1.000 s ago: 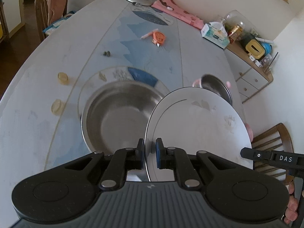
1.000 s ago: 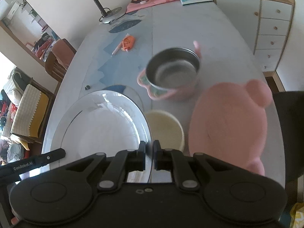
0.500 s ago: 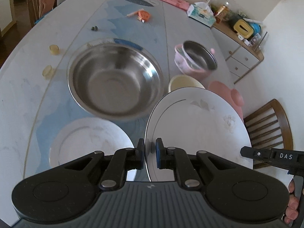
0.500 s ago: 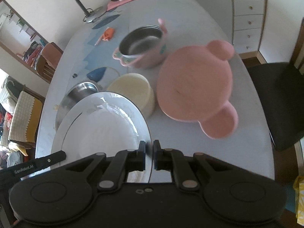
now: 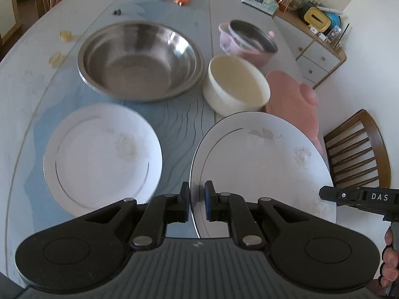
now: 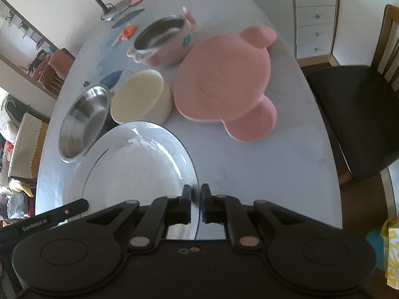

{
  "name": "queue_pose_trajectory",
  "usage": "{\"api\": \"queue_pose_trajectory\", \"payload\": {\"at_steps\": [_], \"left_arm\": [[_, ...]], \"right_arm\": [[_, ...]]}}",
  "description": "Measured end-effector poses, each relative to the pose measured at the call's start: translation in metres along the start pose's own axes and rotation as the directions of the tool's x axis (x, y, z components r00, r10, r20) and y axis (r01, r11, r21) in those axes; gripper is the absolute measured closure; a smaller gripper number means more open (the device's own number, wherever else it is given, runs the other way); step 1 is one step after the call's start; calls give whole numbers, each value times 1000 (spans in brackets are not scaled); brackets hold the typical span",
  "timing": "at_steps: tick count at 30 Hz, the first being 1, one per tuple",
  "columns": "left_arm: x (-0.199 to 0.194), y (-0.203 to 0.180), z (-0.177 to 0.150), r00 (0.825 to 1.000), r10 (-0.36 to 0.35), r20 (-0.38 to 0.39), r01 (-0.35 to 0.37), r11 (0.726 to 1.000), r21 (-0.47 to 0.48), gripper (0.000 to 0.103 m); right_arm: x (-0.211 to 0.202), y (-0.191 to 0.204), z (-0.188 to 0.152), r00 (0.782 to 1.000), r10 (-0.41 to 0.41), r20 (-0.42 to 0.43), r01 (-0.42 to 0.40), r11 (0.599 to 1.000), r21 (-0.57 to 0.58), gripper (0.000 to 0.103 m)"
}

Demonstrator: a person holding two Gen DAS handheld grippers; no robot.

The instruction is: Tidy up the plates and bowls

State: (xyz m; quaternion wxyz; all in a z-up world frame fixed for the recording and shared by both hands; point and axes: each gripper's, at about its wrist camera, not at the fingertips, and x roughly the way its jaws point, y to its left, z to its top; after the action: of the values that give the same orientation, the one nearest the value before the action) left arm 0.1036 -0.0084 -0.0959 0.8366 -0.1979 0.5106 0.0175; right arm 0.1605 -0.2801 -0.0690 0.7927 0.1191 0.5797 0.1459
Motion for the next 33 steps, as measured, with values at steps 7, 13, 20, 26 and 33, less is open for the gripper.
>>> {"api": "queue_pose_trajectory", "payload": {"at_steps": [7, 13, 20, 26, 33], "left_arm": [[10, -5, -23, 1000, 25, -17, -26, 1000, -8, 93], [21, -7, -39, 999, 43, -24, -43, 999, -15, 92], [29, -12, -51, 998, 58, -24, -58, 998, -2, 92], [31, -11, -54, 998, 62, -11, -62, 998, -4, 92], [34, -10, -58, 998, 59, -5, -59, 998, -9, 91]], "right_arm": [[6, -14, -19, 1000, 1, -14, -2, 1000, -32, 94], [14, -24, -31, 1000, 3, -27, -4, 999, -42, 94], [19, -35, -43, 999, 9, -39, -11, 999, -37, 94], [22, -40, -46, 999, 21, -38, -22, 999, -37, 95], [23, -42, -50, 999, 30, -32, -31, 999, -26, 94]]}}
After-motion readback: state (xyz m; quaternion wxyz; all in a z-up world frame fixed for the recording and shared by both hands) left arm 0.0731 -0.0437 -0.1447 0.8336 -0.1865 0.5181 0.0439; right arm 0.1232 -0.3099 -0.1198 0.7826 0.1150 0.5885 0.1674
